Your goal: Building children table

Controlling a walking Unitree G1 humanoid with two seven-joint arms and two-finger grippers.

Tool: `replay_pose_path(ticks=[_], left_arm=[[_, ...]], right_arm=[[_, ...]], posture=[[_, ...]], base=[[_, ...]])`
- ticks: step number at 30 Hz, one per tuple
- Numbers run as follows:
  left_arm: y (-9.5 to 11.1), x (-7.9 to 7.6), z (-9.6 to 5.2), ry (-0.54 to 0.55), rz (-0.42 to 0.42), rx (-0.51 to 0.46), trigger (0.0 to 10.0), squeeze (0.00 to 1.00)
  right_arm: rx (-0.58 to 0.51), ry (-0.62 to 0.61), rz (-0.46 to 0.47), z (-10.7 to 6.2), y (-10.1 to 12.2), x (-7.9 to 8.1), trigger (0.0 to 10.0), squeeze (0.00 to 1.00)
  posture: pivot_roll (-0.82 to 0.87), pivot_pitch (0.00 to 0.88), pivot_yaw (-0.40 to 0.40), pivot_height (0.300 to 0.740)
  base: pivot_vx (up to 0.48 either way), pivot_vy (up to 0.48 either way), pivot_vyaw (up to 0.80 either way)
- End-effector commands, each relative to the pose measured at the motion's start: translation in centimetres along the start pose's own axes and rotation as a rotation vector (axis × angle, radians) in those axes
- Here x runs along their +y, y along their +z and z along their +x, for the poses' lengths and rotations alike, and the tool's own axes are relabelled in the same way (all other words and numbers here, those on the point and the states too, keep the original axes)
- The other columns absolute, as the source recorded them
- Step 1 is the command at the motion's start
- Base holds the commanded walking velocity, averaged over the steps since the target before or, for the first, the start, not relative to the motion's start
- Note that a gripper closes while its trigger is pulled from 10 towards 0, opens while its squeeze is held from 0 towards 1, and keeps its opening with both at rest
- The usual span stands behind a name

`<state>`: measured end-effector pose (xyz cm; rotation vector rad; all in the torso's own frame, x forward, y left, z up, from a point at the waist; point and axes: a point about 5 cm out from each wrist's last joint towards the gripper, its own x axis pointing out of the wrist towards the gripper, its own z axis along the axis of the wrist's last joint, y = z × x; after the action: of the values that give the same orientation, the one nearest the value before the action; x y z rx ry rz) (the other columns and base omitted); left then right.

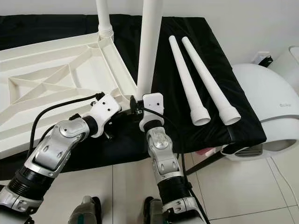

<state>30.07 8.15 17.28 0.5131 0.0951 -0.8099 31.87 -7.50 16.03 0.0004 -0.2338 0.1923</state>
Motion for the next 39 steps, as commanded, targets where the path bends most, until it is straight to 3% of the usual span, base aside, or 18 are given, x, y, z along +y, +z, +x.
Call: replay_pose_path(ticks=[1, 5, 7, 15, 16, 17, 26, 28, 39], left_arm=[[-0.6, -2.4, 0.5, -0.126, -0.008, 0.015, 10.0, 0.0], [-0.6, -2.4, 0.5, -0.125, -0.009, 0.014, 10.0, 0.0], [-0.6, -2.5, 0.6, -0.125, -0.009, 0.013, 10.0, 0.0], [-0.6, -2.5, 0.6, -0.127, -0.008, 0.012, 10.0, 0.0], [-0.6, -2.5, 0.6, -0.127, -0.008, 0.011, 10.0, 0.0], [-0.6, -2.6, 0.6, -0.128, -0.008, 0.011, 10.0, 0.0], [-0.5, -2.6, 0.6, -0.133, -0.005, 0.008, 10.0, 0.0], [-0.4, -2.6, 0.7, -0.134, -0.002, 0.006, 10.0, 0.0], [-0.5, -2.5, 0.5, -0.132, -0.003, 0.012, 10.0, 0.0]], right_arm=[[0.047, -0.057, 0.035, -0.6, -1.1, -1.5, 10.0, 1.0], [0.034, -0.01, 0.041, -0.2, -0.9, -2.0, 10.0, 1.0], [0.017, 0.067, 0.057, 0.1, -0.7, -3.0, 10.0, 1.0], [0.026, 0.254, 0.06, 0.9, -0.8, -4.7, 10.0, 1.0], [0.024, 0.286, 0.059, 1.1, -0.7, -5.2, 10.0, 0.04], [0.008, 0.309, 0.043, 1.3, -0.4, -5.6, 10.0, 0.0], [0.016, 0.486, 0.041, 2.2, 0.0, -7.0, 10.0, 0.0], [0.07, 0.622, 0.039, 2.8, -0.2, -7.8, 10.0, 0.0], [0.153, 0.687, 0.01, 3.8, -0.1, -9.0, 9.8, 0.0]], posture=[[0.09, 0.19, -0.041, 0.74], [0.09, 0.188, -0.043, 0.74], [0.09, 0.184, -0.045, 0.74], [0.09, 0.178, -0.044, 0.74], [0.09, 0.175, -0.044, 0.74], [0.09, 0.174, -0.041, 0.74], [0.09, 0.175, -0.036, 0.74], [0.09, 0.178, -0.03, 0.74], [0.1, 0.186, -0.027, 0.74]], base=[[0.0, 0.0, 0.0], [0.0, 0.0, 0.0], [0.0, 0.0, 0.0], [0.0, 0.0, 0.0], [0.0, 0.0, 0.0], [0.0, 0.0, 0.0], [0.0, 0.0, 0.0], [0.0, 0.0, 0.0], [0.0, 0.0, 0.0]])
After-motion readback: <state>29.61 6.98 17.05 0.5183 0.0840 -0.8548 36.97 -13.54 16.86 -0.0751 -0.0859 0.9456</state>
